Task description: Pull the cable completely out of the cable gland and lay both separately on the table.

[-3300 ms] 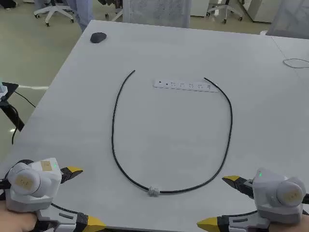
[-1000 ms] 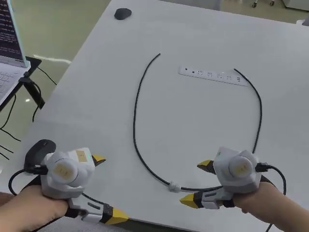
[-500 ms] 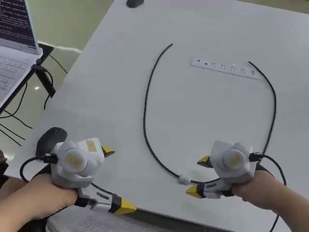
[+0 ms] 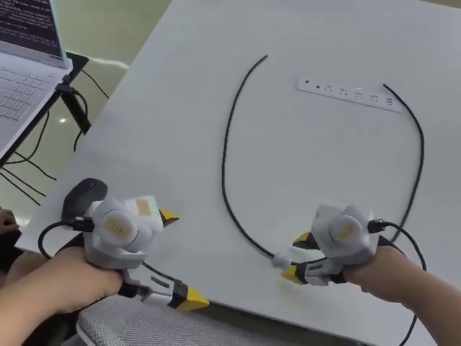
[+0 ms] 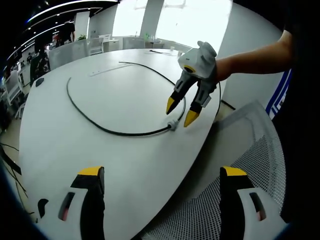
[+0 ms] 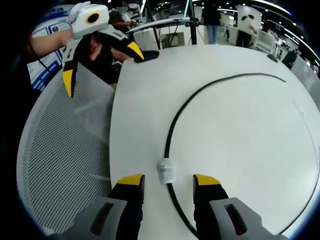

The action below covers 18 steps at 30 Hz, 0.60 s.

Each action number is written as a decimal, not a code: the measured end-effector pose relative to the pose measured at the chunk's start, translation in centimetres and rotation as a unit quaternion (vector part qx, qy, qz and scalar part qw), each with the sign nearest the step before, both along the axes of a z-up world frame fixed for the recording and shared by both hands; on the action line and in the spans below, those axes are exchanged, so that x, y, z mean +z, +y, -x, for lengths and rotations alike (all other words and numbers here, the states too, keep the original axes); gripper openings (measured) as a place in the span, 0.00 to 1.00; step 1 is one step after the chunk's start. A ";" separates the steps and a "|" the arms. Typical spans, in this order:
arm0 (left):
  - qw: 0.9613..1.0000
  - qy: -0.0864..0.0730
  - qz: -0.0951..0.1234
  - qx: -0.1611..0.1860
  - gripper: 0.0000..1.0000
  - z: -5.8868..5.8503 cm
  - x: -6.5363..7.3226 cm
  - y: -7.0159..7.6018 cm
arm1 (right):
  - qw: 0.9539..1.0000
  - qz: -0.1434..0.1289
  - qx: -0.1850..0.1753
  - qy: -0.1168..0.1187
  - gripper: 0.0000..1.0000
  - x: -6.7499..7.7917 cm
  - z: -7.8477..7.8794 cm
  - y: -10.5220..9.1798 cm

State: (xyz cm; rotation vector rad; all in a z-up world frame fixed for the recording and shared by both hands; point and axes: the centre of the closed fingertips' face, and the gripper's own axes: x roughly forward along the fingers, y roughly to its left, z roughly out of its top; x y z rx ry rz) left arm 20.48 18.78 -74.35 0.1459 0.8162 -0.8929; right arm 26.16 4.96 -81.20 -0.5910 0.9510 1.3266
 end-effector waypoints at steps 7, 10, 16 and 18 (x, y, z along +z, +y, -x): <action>1.000 0.005 -0.002 -0.005 0.93 0.2 -0.2 -0.1 | 1.000 0.006 0.009 0.006 0.27 -0.6 0.2 0.1; 1.000 0.006 -0.001 -0.005 0.93 0.2 -0.1 -0.2 | 1.000 0.009 0.014 0.006 0.24 -0.7 0.3 0.1; 1.000 0.009 -0.003 -0.004 0.92 0.3 -0.2 0.2 | 1.000 0.012 0.018 0.006 0.20 -0.9 0.3 0.2; 1.000 0.009 -0.003 -0.005 0.92 0.4 -0.2 0.2 | 1.000 0.013 0.022 0.005 0.18 -0.9 0.2 0.3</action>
